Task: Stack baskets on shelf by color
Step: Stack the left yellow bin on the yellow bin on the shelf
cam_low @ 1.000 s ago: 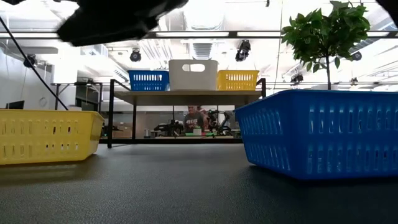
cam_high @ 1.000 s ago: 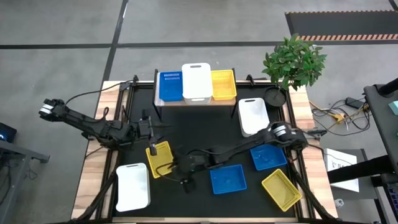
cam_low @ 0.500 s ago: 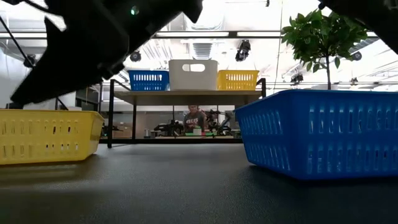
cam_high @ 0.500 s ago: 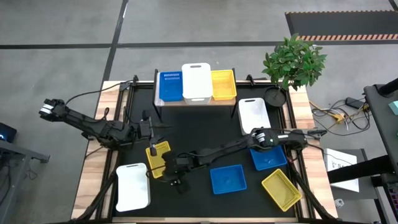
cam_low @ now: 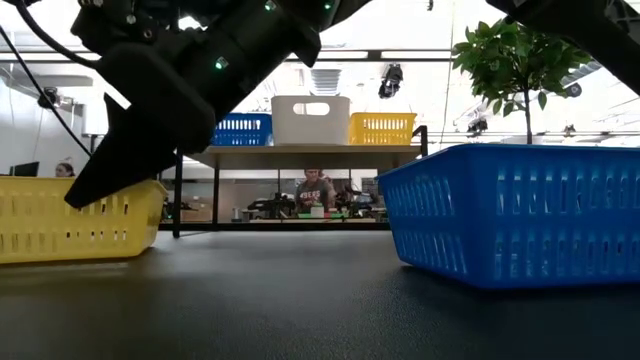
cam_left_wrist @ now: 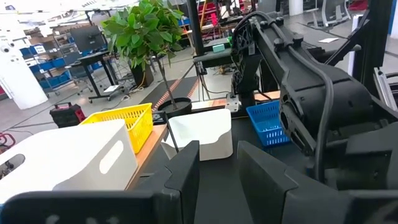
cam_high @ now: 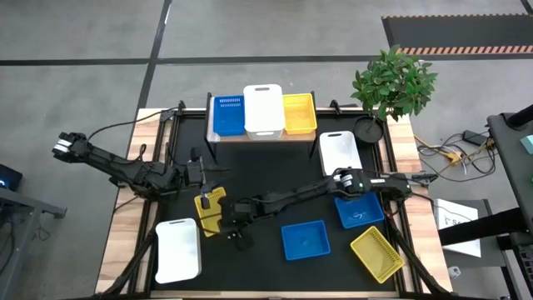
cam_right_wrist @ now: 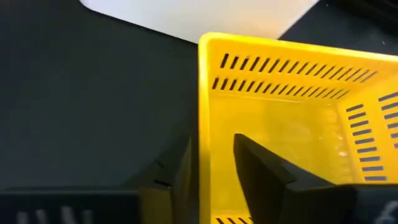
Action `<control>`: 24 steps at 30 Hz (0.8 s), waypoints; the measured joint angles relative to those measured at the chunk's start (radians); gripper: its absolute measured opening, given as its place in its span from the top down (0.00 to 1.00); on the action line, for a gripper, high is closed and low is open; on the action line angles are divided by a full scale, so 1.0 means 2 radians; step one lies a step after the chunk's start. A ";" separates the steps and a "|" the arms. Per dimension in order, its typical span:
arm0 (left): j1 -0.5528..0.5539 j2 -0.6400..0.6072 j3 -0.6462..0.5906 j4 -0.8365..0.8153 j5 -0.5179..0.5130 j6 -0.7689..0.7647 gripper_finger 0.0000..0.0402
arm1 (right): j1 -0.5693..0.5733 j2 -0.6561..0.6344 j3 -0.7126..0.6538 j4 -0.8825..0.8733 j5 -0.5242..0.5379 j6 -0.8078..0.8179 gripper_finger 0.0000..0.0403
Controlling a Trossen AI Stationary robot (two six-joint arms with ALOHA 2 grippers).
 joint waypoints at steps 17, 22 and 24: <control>0.000 0.002 0.000 -0.001 0.000 0.000 0.77 | 0.001 -0.025 -0.003 -0.060 -0.002 -0.037 0.98; 0.000 0.002 0.000 -0.002 0.000 0.000 0.77 | 0.002 -0.055 -0.004 -0.135 -0.002 -0.045 0.98; 0.000 0.002 0.000 -0.003 0.000 0.000 0.77 | 0.002 -0.070 -0.011 -0.161 -0.002 -0.051 0.98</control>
